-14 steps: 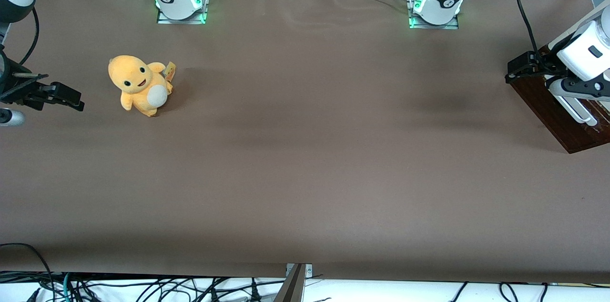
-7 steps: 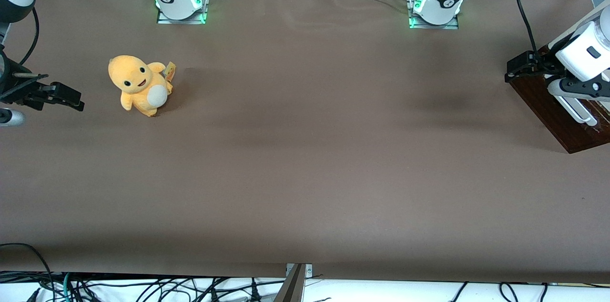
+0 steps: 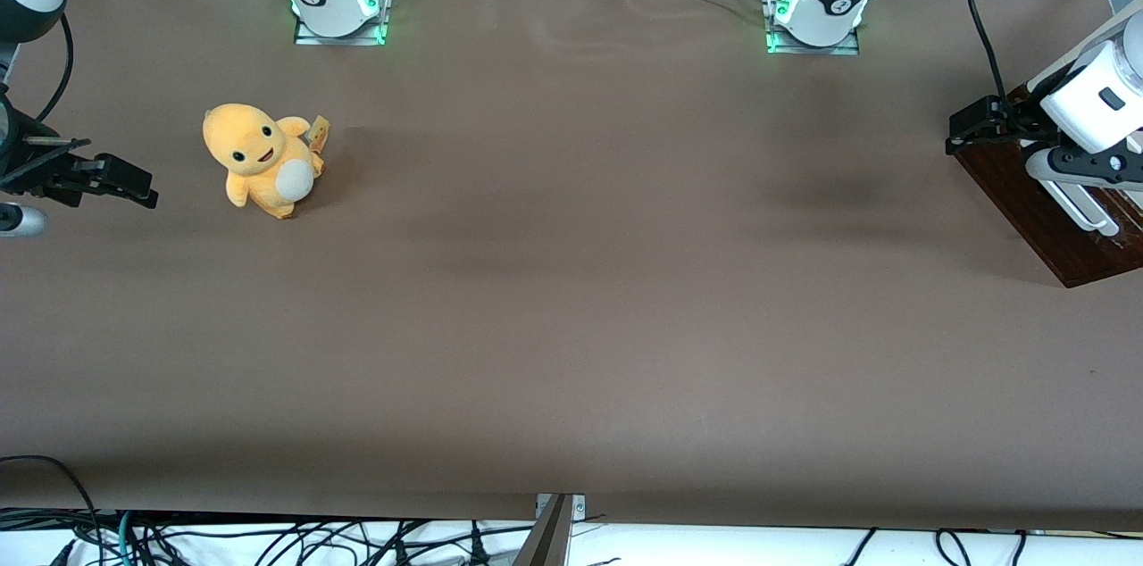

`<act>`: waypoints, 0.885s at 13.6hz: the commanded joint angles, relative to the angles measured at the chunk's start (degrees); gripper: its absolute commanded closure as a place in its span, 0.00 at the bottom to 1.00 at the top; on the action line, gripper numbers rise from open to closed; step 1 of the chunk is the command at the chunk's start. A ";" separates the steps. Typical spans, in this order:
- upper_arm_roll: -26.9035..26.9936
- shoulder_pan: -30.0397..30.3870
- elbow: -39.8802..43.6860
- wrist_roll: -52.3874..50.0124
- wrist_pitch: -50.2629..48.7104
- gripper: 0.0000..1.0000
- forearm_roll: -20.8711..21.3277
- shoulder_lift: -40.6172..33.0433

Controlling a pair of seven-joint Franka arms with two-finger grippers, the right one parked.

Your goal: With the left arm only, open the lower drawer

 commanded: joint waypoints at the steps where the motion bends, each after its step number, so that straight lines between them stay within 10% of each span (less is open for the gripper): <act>1: 0.11 -0.02 -0.26 0.90 -0.56 0.00 0.64 -0.45; 12: 0.55 1.65 -0.26 -0.32 -8.71 0.00 4.31 5.42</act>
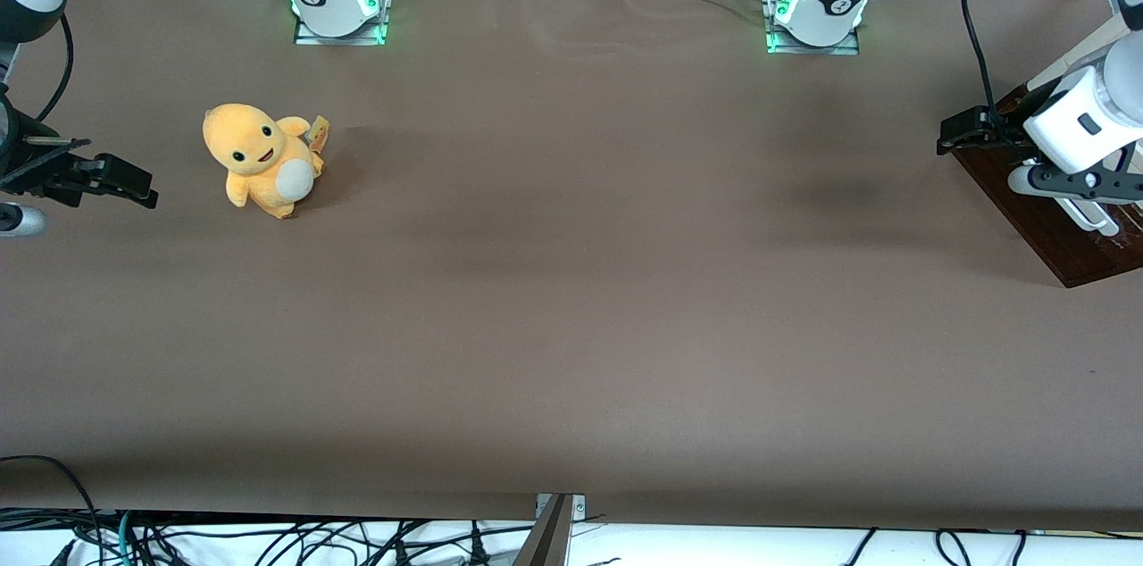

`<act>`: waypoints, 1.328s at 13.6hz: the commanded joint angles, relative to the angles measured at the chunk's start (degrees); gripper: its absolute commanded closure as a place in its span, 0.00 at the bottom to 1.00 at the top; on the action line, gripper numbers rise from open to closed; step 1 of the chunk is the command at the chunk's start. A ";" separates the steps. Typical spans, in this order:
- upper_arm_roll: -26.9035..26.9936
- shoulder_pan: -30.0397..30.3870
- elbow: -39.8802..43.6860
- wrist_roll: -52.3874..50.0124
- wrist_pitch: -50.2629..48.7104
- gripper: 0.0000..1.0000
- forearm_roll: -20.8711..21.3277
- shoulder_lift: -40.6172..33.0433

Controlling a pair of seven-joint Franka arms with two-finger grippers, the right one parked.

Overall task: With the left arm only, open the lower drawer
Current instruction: 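Lower the open left gripper to the lower drawer's white bar handle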

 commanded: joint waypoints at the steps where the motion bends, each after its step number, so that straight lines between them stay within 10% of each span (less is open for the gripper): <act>1: -0.20 0.88 0.22 -0.11 -3.91 0.00 6.67 3.60; 18: 0.24 0.80 0.75 -26.54 -9.98 0.00 49.75 35.24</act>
